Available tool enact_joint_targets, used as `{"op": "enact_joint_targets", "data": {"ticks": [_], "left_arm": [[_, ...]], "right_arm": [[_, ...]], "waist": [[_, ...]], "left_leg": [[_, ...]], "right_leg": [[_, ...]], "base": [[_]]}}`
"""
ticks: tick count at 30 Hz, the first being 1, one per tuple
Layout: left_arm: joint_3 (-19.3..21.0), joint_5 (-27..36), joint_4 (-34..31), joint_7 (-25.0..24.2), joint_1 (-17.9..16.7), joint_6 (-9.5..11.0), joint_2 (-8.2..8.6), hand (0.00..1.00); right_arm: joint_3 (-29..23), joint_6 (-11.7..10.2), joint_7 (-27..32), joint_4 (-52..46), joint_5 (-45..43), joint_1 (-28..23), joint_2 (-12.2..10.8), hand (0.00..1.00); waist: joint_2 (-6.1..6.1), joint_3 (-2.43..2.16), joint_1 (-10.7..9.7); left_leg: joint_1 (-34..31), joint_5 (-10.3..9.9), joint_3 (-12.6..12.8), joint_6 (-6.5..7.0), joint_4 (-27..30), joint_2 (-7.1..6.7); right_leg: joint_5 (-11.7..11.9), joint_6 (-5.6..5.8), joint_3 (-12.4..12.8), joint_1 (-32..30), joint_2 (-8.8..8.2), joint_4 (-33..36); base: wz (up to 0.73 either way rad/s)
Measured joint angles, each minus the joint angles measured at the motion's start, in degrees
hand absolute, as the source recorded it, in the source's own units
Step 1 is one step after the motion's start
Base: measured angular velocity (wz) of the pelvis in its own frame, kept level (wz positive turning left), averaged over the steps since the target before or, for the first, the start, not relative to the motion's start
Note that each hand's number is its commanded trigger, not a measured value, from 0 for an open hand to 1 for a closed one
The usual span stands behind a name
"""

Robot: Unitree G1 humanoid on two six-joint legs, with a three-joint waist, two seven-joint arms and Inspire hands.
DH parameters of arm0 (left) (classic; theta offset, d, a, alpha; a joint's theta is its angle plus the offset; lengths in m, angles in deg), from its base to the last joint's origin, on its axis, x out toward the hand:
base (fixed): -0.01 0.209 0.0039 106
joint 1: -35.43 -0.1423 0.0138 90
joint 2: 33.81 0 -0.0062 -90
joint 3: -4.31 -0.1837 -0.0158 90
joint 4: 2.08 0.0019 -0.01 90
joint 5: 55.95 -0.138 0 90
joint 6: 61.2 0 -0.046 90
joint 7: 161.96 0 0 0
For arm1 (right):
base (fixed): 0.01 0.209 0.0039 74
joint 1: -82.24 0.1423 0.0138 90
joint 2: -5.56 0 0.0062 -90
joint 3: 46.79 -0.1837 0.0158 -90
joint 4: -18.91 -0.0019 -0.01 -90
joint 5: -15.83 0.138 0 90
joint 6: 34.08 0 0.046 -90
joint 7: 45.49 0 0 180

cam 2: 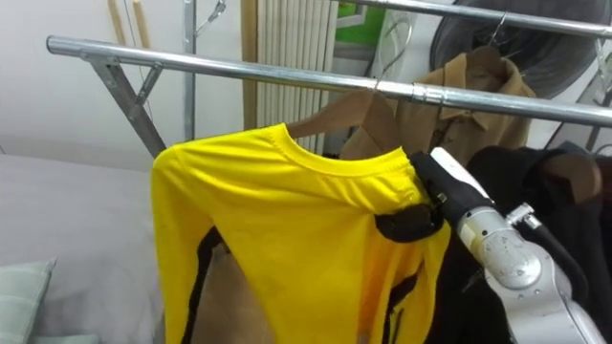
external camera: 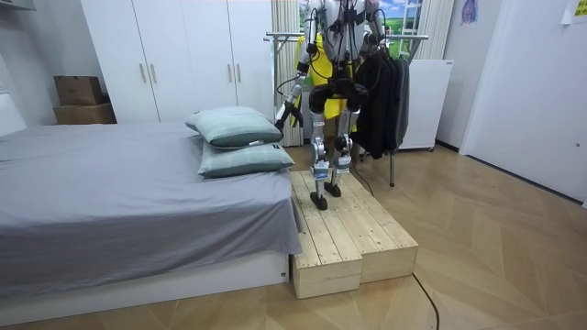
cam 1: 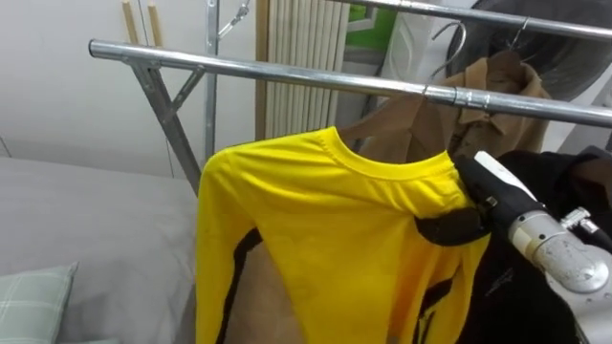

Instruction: Hang clothes

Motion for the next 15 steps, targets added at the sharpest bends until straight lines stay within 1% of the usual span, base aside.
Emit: {"op": "enact_joint_targets", "data": {"ticks": [2, 6, 12, 15], "left_arm": [[0.0, 0.0, 0.0, 0.0, 0.2, 0.1, -0.19, 0.0], [-0.2, 0.0, 0.0, -0.1, 0.2, 0.1, -0.41, 0.0], [0.0, -0.4, 0.0, -0.2, 0.7, 0.1, -0.51, 0.0], [0.0, -0.9, 0.0, -0.2, 0.7, 0.1, -0.61, 0.0]], "right_arm": [[0.0, 0.0, 0.0, 0.9, 1.1, 0.0, 0.0, 1.0], [0.0, 0.0, 0.0, 1.6, 1.1, 0.0, 0.0, 1.0], [0.0, 0.0, 0.0, 1.6, 1.0, 0.2, 0.2, 1.0], [0.0, 0.0, 0.0, 1.6, 1.0, 0.7, 0.3, 1.0]], "waist": [[-0.28, 0.12, 0.2], [-0.45, 0.08, 0.4], [-0.46, 0.07, 0.8], [-0.45, 0.07, 0.8]], "left_leg": [[0.0, 0.0, 0.0, 0.03, 0.0, -0.02], [-0.1, -0.1, 0.0, 0.12, 0.0, 0.08], [-0.3, -0.1, -0.6, 0.08, 0.0, 0.17], [-0.2, -0.1, -1.3, 0.05, 0.0, 0.15]], "right_leg": [[0.1, 0.16, 0.0, 0.0, -0.03, 0.0], [0.2, 0.27, -0.3, 0.0, -0.04, 0.2], [-0.1, -0.15, -0.9, -0.5, -0.05, 0.1], [-0.2, -0.33, -1.1, -0.4, -0.05, 0.0]], "base": [[0.0], [0.0], [0.04], [0.05]]}}
